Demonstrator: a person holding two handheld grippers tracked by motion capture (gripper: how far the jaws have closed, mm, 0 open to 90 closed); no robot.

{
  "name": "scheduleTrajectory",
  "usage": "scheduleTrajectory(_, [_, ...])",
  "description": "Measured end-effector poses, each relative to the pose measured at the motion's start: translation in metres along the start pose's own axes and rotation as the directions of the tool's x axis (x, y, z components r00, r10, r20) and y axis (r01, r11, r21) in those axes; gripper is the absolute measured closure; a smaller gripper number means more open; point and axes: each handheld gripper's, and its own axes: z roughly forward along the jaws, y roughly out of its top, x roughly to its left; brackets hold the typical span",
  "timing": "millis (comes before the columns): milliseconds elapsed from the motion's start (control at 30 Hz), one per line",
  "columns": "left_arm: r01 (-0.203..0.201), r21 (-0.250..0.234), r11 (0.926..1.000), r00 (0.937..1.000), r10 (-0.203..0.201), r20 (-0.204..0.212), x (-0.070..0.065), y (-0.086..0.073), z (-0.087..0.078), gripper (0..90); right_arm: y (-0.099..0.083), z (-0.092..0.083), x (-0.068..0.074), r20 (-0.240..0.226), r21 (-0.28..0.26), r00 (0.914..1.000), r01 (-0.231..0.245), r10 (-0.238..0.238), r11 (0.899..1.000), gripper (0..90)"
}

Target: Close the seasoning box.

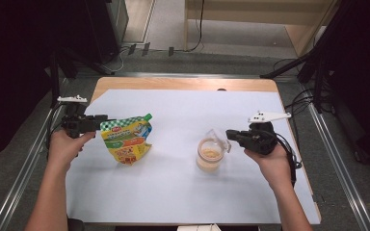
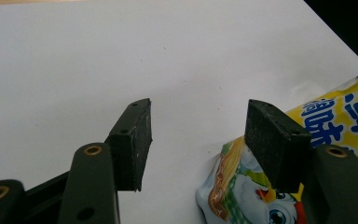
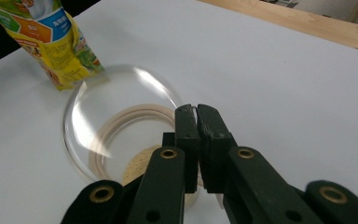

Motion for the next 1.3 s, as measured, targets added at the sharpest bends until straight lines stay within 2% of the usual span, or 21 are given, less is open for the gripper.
scheduleTrajectory(300, [-0.003, 0.006, 1.0000, 1.0000, 0.003, 0.000, -0.001, -0.001, 0.002, 42.0, -0.001, 0.000, -0.003, 0.007, 0.014, 1.0000, 0.006, -0.006, 1.000, 75.9])
scheduleTrajectory(400, [-0.009, 0.013, 0.9999, 1.0000, 0.009, 0.000, -0.002, -0.001, 0.004, 41.9, -0.003, 0.000, -0.009, 0.014, 0.023, 0.9999, 0.003, -0.004, 1.000, 69.8])
scheduleTrajectory(633, [-0.011, 0.015, 0.9998, 0.9999, 0.011, 0.001, -0.003, -0.002, 0.005, 41.0, -0.011, -0.003, -0.026, 0.048, 0.010, 0.9986, -0.023, 0.022, 1.000, 56.3])
scheduleTrajectory(833, [-0.013, 0.022, 0.9997, 0.9999, 0.013, 0.003, -0.003, -0.002, 0.006, 40.8, -0.022, -0.007, -0.042, 0.096, -0.008, 0.9950, -0.026, 0.026, 1.000, 51.3])
scheduleTrajectory(1200, [-0.009, 0.018, 0.9998, 0.9999, 0.009, 0.006, -0.002, -0.002, 0.006, 40.8, -0.039, -0.011, -0.066, 0.107, -0.027, 0.9896, -0.094, 0.096, 0.995, 42.9])
scheduleTrajectory(1300, [-0.011, 0.019, 0.9998, 0.9999, 0.011, 0.008, -0.002, -0.002, 0.006, 40.8, -0.045, -0.011, -0.071, 0.143, -0.045, 0.9843, -0.098, 0.103, 0.994, 39.2])
